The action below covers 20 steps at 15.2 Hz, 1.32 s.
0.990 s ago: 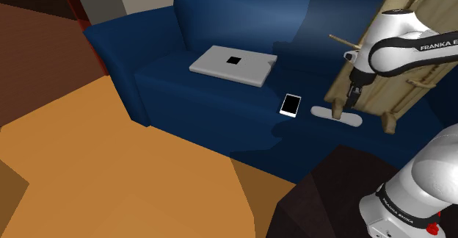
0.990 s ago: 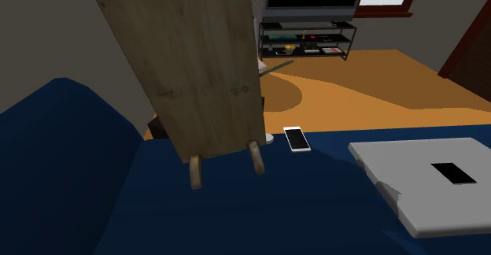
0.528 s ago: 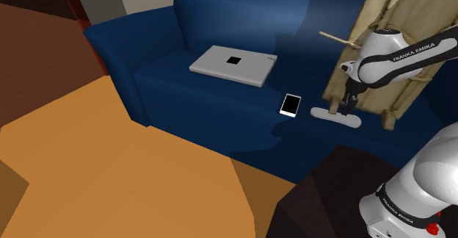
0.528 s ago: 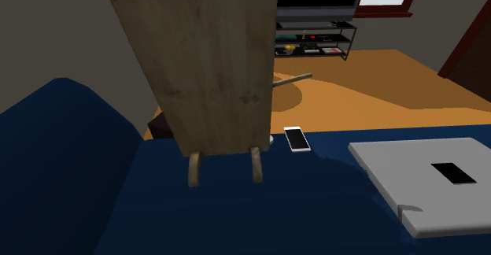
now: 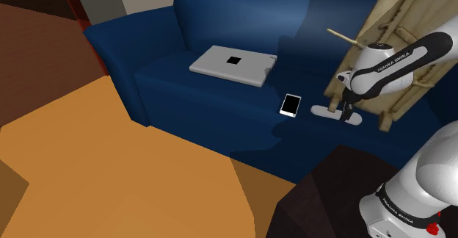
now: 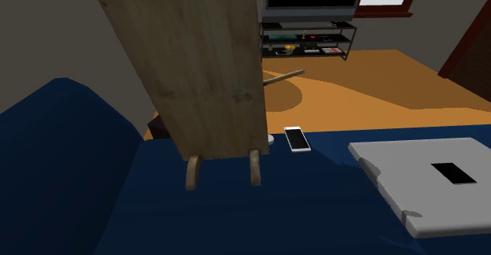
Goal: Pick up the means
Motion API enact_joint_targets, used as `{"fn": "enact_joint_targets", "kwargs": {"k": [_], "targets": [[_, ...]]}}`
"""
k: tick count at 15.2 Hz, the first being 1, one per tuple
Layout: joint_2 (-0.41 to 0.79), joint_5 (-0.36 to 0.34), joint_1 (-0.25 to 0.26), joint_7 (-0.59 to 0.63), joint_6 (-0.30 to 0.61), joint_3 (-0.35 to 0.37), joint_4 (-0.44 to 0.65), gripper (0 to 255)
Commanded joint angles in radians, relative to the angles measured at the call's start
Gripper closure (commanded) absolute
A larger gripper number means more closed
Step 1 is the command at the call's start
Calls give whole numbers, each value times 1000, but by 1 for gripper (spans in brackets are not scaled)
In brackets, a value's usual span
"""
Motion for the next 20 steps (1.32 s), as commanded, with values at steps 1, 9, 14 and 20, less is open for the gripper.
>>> {"fn": "enact_joint_targets", "kwargs": {"k": [1,9,14,20], "targets": [[25,11,6,-12,31,-11,-6,0],[23,9,5,-11,29,-11,-6,255],[-15,-11,-8,4,-12,3,-1,255],[-122,-46,-39,29,-136,41,20,255]]}}
